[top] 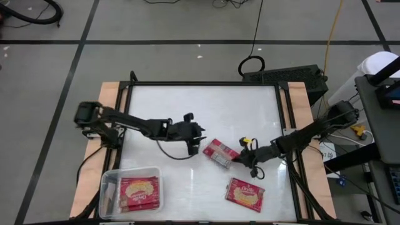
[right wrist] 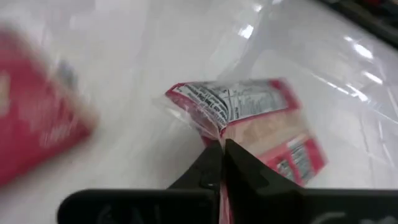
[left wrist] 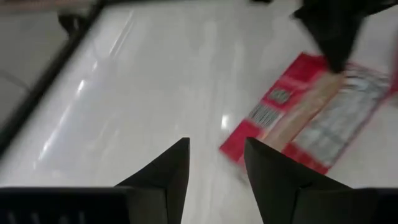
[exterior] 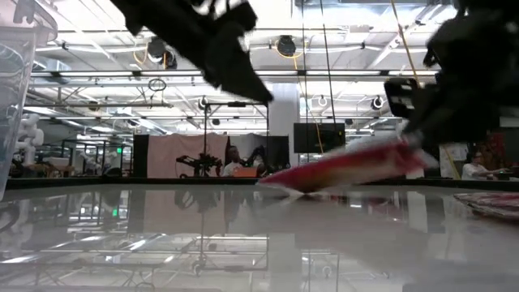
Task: Sort popcorn bags into baskets
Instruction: Put the popcorn bag into the transparent bin
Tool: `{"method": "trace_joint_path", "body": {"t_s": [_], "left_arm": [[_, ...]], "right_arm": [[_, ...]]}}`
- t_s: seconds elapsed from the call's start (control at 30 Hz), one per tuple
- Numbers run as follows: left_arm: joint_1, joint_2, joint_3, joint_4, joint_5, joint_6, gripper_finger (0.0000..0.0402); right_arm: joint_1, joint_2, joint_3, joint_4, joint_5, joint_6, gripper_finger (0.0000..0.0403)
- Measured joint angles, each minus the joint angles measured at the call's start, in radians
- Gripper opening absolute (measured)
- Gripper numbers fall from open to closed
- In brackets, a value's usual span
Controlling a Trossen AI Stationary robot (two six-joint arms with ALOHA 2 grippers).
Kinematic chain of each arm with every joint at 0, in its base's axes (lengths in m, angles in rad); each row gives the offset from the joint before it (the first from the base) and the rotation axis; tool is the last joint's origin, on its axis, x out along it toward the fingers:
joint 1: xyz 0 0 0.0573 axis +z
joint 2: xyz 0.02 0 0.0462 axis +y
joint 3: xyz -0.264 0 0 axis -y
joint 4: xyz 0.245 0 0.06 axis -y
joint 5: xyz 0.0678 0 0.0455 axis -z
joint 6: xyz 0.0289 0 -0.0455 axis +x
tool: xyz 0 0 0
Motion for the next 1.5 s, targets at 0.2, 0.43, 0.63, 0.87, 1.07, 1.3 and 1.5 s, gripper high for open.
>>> {"method": "trace_joint_path", "body": {"t_s": [0.2, 0.43, 0.63, 0.87, 1.07, 1.3, 1.5], "left_arm": [[-0.040, -0.068, -0.014, 0.000, 0.080, 0.112, 0.0157], [-0.066, -0.029, -0.020, 0.025, 0.080, 0.123, 0.0162], [-0.034, 0.037, -0.020, 0.137, 0.079, 0.123, 0.0203], [0.004, 0.108, -0.019, 0.318, 0.024, 0.158, 0.0254], [0.060, 0.159, -0.019, 0.292, 0.118, 0.205, 0.0265], [0.115, 0.199, -0.019, 0.284, 0.126, 0.201, 0.0187], [0.126, 0.189, -0.019, 0.222, 0.129, 0.205, 0.0030]], "right_arm": [[-0.110, -0.105, 0.001, 0.046, -0.002, 0.191, 0.0001], [-0.231, -0.145, 0.001, 0.051, -0.041, 0.398, 0.0001], [-0.293, -0.146, 0.001, 0.091, -0.077, 0.477, 0.0000], [-0.339, -0.146, 0.001, 0.123, -0.112, 0.504, 0.0000], [-0.356, -0.146, 0.001, 0.122, -0.158, 0.498, 0.0000], [-0.360, -0.146, 0.001, 0.136, -0.158, 0.504, 0.0000], [-0.360, -0.146, 0.001, 0.146, -0.131, 0.579, 0.0000]]}}
